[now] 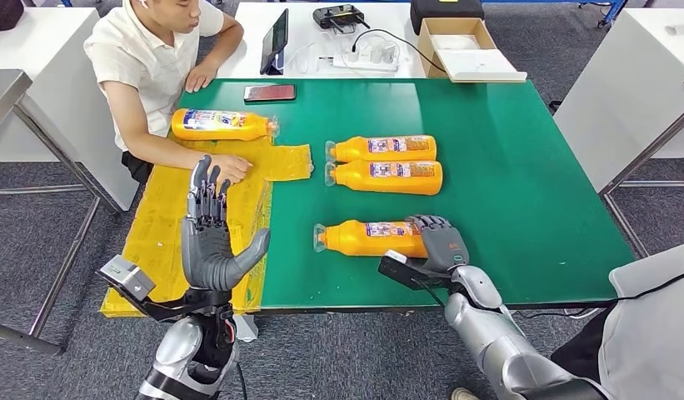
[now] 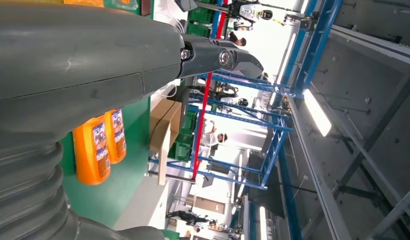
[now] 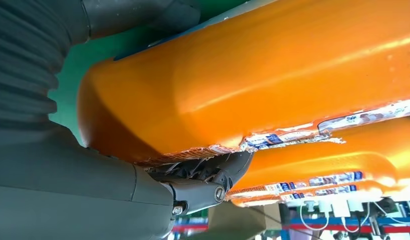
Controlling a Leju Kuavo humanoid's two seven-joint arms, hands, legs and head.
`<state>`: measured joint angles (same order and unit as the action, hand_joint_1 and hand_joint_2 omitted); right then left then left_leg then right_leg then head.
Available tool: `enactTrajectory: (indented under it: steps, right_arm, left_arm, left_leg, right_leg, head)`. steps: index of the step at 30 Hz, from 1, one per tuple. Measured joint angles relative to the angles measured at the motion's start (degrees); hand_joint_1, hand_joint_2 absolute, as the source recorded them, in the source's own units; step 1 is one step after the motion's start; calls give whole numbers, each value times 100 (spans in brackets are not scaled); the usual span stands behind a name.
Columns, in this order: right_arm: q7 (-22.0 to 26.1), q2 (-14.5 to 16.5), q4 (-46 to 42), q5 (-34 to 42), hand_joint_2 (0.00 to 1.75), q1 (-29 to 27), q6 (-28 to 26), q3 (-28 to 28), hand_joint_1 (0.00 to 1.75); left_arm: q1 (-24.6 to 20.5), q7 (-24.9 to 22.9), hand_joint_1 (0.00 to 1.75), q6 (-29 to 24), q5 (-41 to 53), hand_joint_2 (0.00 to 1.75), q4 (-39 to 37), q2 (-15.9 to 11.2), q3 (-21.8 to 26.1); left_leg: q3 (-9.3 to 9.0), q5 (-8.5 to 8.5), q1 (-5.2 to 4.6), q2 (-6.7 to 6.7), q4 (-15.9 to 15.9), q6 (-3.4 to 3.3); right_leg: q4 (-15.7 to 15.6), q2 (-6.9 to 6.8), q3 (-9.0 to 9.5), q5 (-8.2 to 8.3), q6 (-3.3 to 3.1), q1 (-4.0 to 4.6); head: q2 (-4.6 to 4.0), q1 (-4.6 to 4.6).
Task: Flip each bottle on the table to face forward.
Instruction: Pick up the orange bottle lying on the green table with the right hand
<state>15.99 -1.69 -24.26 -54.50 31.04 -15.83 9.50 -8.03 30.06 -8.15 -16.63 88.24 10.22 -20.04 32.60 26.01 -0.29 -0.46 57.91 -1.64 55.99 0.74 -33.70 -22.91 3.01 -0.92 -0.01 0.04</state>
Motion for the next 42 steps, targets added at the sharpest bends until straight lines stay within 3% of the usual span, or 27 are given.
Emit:
enactTrajectory:
  steps: [4, 8, 11, 14, 16, 20, 26, 32, 42]
  right_arm:
    - [597, 25, -2, 609, 175, -59, 326, -136, 175]
    - [1200, 126, -90, 1362, 175, -232, 295, -332, 175]
    - [1496, 297, -476, 2111, 175, -534, 102, -439, 175]
    - [1449, 485, -1321, 2853, 175, -1045, -62, -420, 175]
    - [1342, 567, -1988, 3159, 175, -1402, -192, -325, 175]
    - [1248, 631, -3129, 3480, 175, -1919, -603, -25, 175]
    - [1239, 634, -3920, 3717, 175, -2182, -760, 331, 175]
    - [1342, 696, -4055, 3746, 175, -2195, -715, 675, 175]
    - [1264, 968, -3621, 3462, 175, -2115, -593, 1550, 175]
  left_arm:
    - [2, 2, 0, -4, -21, 175, -23, -2, 0]
    - [36, 42, 0, -180, -26, 175, -22, -14, 2]
    - [116, 141, 0, -804, 88, 175, -22, -14, 5]
    - [236, 154, 0, -1617, 149, 175, -46, 16, 26]
    - [334, -94, 0, -1737, -121, 175, -143, 50, 37]
    - [540, -690, 0, -1251, -1057, 175, -570, 101, -7]
    - [686, -722, 0, -629, -1047, 175, -923, 76, -359]
    - [736, -1090, 0, 15, -1127, 175, -1031, -25, -692]
    - [800, -1017, 0, 170, -1277, 175, -790, -36, -762]
  left_leg:
    - [-6, 2, 0, 11, 0, 0]
    - [-6, 2, 2, 11, -1, 0]
    - [3, 1, 4, 10, -1, 1]
    - [27, -1, 6, -4, -1, 2]
    - [45, -2, 5, -16, -1, 2]
    - [71, -1, 2, -17, -1, 1]
    - [88, 0, -4, -20, -1, 0]
    - [89, 0, -2, -17, -1, 1]
    - [92, -1, 3, -23, -2, 2]
  right_leg:
    - [-1, 10, 3, 1, -1, 0]
    - [0, 9, 7, 1, -2, 3]
    - [3, 8, 1, 2, -3, 5]
    - [5, 4, -19, 1, -2, 6]
    - [6, -1, -34, 0, -1, 5]
    - [6, -4, -57, -2, 0, 0]
    - [3, -5, -72, -2, 1, -7]
    - [5, -4, -75, -2, 0, -5]
    - [9, -6, -76, -3, -1, -2]
  head:
    - [1, -1]
    - [1, 0]
    - [1, -1]
    - [1, -2]
    - [1, -2]
    - [0, -1]
    - [1, -1]
    - [0, -2]
    - [1, 0]
